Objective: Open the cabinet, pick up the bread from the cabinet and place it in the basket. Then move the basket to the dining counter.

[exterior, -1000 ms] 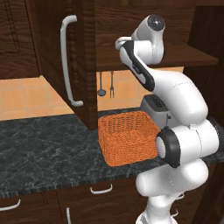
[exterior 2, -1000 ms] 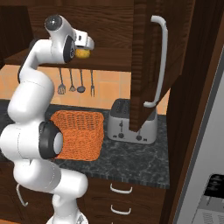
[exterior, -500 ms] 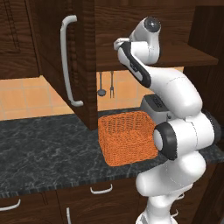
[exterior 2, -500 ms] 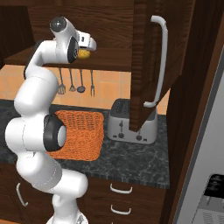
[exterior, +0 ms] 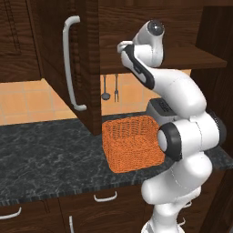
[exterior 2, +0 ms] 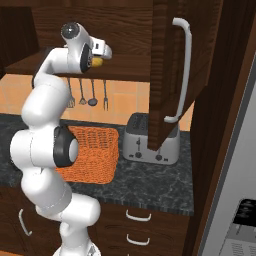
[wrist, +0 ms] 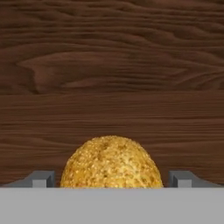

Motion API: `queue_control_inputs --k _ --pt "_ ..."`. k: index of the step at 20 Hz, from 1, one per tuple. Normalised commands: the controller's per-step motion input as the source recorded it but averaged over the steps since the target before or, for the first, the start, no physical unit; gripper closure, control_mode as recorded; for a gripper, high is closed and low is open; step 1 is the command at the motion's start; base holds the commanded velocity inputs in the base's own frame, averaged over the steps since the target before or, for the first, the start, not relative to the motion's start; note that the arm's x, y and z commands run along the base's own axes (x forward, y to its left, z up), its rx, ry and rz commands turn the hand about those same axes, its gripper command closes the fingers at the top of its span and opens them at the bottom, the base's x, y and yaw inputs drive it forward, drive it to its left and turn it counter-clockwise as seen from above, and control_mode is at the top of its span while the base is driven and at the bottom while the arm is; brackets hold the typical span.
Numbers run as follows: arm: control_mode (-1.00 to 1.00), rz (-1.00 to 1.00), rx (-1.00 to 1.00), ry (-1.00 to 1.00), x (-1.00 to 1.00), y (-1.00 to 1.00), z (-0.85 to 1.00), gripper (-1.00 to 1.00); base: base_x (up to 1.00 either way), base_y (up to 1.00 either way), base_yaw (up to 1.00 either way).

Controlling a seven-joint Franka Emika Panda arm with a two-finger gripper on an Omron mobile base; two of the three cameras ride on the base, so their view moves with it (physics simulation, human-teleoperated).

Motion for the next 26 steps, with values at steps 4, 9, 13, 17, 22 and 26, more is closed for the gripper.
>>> queue_control_inputs --k 4,9,13,17,22,26 --pt "-1.00 0.00 0.00 0.00 0.15 0.00 -0.01 -1.00 0.00 0.00 0.00" --pt "-1.00 0.00 0.00 0.00 0.00 0.00 -0.04 1.00 0.00 0.00 0.00" --pt "-1.00 0.00 0.00 0.00 -0.52 0.14 -0.01 1.00 0.00 0.00 0.00" --pt "-1.00 0.00 0.00 0.00 -1.00 0.37 -0.23 1.00 0.00 0.00 0.00" --pt "-1.00 0.00 0.00 0.04 -1.00 0.23 -0.15 1.00 0.00 0.00 0.00" --pt "-1.00 -0.01 0.02 0.22 -1.00 0.01 -0.42 1.00 0.00 0.00 0.00"
